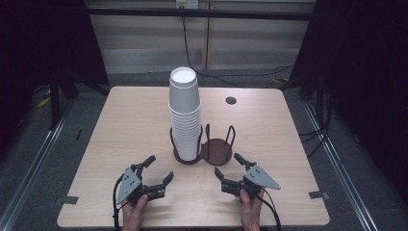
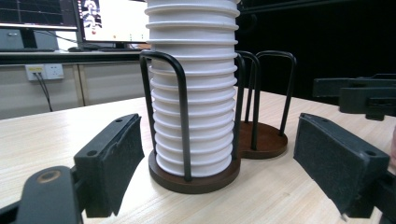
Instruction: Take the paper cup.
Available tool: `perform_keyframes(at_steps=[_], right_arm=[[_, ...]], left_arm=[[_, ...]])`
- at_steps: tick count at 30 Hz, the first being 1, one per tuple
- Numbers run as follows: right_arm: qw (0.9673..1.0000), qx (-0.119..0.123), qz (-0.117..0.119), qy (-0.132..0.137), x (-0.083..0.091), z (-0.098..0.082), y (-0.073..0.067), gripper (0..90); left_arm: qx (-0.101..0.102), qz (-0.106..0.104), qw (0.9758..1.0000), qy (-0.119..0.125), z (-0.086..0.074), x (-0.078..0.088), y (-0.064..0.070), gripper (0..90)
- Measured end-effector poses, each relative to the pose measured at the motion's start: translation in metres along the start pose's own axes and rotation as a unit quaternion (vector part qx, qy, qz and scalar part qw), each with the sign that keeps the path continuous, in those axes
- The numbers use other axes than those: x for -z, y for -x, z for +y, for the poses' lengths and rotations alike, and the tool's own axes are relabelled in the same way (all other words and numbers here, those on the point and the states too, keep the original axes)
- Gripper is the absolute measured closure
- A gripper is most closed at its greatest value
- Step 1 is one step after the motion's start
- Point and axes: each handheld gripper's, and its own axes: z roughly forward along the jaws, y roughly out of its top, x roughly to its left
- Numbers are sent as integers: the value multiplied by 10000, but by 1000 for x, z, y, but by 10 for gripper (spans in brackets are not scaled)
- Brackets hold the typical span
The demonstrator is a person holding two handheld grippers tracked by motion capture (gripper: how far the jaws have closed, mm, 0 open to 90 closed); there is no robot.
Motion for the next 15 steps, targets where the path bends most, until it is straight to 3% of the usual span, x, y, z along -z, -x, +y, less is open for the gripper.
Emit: perform_keyframes(at_steps=[9, 15], right_arm=[[9997, 9, -154, -170, -3, 1, -1, 124], [9993, -179, -33, -325, -3, 2, 2, 123]], left_arm=[[5, -18, 10000, -3, 0, 0, 0, 155], [-18, -8, 10000, -32, 0, 0, -1, 156]])
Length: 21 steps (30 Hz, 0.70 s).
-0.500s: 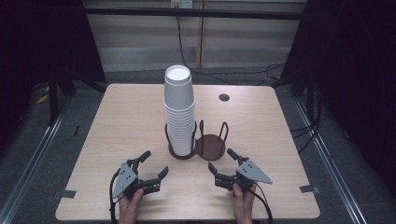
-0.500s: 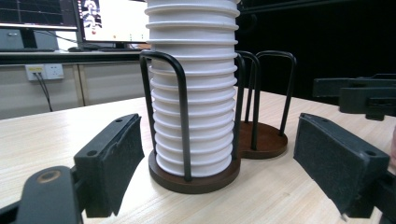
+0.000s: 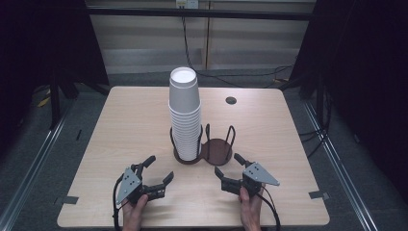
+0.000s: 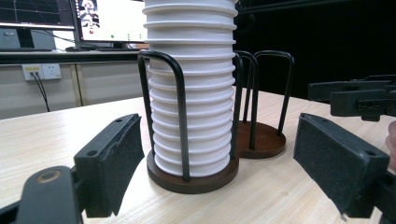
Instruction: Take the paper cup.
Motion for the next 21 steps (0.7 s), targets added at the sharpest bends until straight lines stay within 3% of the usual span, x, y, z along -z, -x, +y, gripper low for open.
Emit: perform_keyframes(at_steps=[3, 9, 12, 21], right_arm=[[9999, 43, -42, -122, -2, 1, -1, 124], [9998, 27, 91, -184, -2, 3, -2, 128], [9994, 64, 16, -352, -2, 7, -1, 148], [9985, 115, 451, -275, -2, 19, -5, 136]], left_arm=[[-5, 12, 10000, -4, 0, 0, 0, 156], [-58, 45, 10000, -25, 0, 0, -1, 156], [-56, 38, 10000, -22, 0, 0, -1, 157], [-41, 43, 10000, -10, 0, 0, 0, 157]])
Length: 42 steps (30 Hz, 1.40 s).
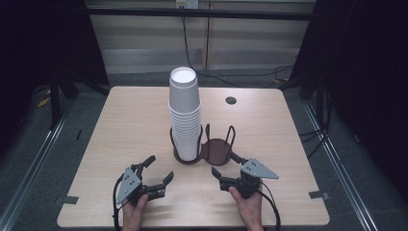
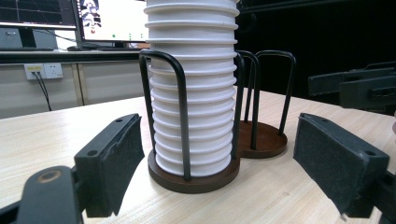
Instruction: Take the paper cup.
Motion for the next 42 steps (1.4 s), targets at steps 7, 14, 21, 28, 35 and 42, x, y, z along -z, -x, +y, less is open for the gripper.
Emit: perform_keyframes(at_steps=[7, 14, 21, 28, 35, 42], right_arm=[[9997, 150, 209, 41, -2, 13, -4, 151], [9989, 150, 423, 94, -2, 26, -5, 150], [9980, 315, 541, 82, -2, 40, -6, 155], [9970, 331, 691, 128, -2, 53, -6, 156], [9959, 355, 814, 198, -3, 69, -4, 154], [9948, 373, 932, 153, -7, 85, -5, 159]], left_arm=[[37, -19, 10000, 7, 0, 0, 0, 157], [37, -19, 10000, 10, 0, 0, 0, 156], [2, -12, 10000, 8, 0, 0, 0, 154], [-6, -45, 10000, 14, 0, 1, -1, 156], [-4, -58, 10000, 8, 0, 1, -1, 157], [-69, -125, 9999, -3, 0, 2, -3, 158]])
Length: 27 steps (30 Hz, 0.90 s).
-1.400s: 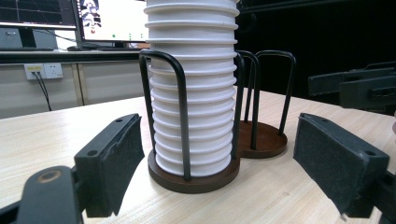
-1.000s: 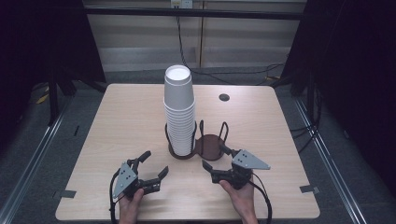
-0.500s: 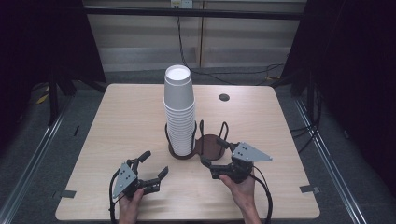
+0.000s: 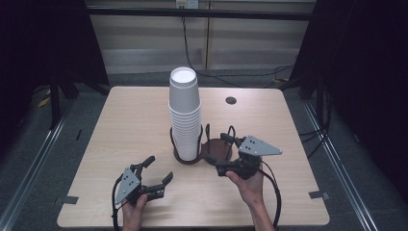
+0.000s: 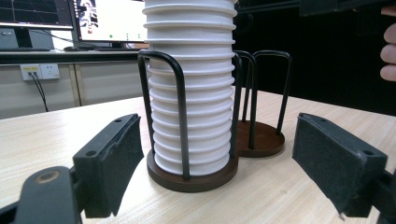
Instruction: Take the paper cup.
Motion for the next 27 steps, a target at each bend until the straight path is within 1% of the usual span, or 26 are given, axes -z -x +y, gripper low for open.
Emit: perform_keyframes(at_steps=[1, 3, 4, 5, 6, 8, 10, 12, 13, 16, 18, 19, 21, 23, 25, 27], right_arm=[[10000, 10, 5, 24, -1, 2, 0, 159], [10000, 10, -6, 23, -2, 5, 1, 159], [10000, 24, 30, 18, -3, 7, 1, 159], [10000, 1, 61, -10, -3, 9, 1, 159], [9999, 13, 100, -8, -4, 10, 1, 158], [9999, 30, 158, -16, -5, 14, 2, 153], [9998, 27, 210, 9, -6, 18, 2, 148], [9998, 27, 198, -20, -7, 21, 3, 147], [9998, 19, 199, 11, -8, 22, 3, 149], [9998, 13, 192, -38, -10, 26, 4, 152], [9998, 24, 214, -35, -12, 28, 4, 159], [9997, 44, 244, -43, -13, 30, 5, 168], [9994, 36, 323, -67, -14, 32, 7, 189], [9995, 62, 297, -104, -16, 34, 7, 177], [9993, 54, 363, -82, -17, 37, 8, 180], [9992, 64, 372, -88, -18, 40, 8, 180]], left_arm=[[107, 45, 9999, 19, 0, 0, 2, 157], [120, 34, 9999, 24, 0, 0, 2, 157], [137, 13, 9999, 22, -1, 0, 2, 157], [109, 35, 9999, 21, 0, 0, 2, 158], [135, 30, 9999, 22, 0, 0, 2, 158], [116, 48, 9999, 17, 0, 0, 2, 159], [147, 15, 9999, 21, -1, 0, 2, 159], [116, 49, 9999, 21, -1, 0, 2, 159], [123, 44, 9999, 21, -1, 0, 2, 159], [122, 39, 9999, 21, -1, 0, 2, 159], [121, 42, 9999, 19, 0, 0, 2, 159], [58, 38, 10000, 12, 0, 0, 1, 159], [78, 32, 10000, 25, 0, 0, 1, 159], [76, 25, 10000, 19, 0, 0, 1, 159], [72, 35, 10000, 18, 0, 0, 1, 159], [69, 19, 10000, 18, 0, 0, 1, 159]])
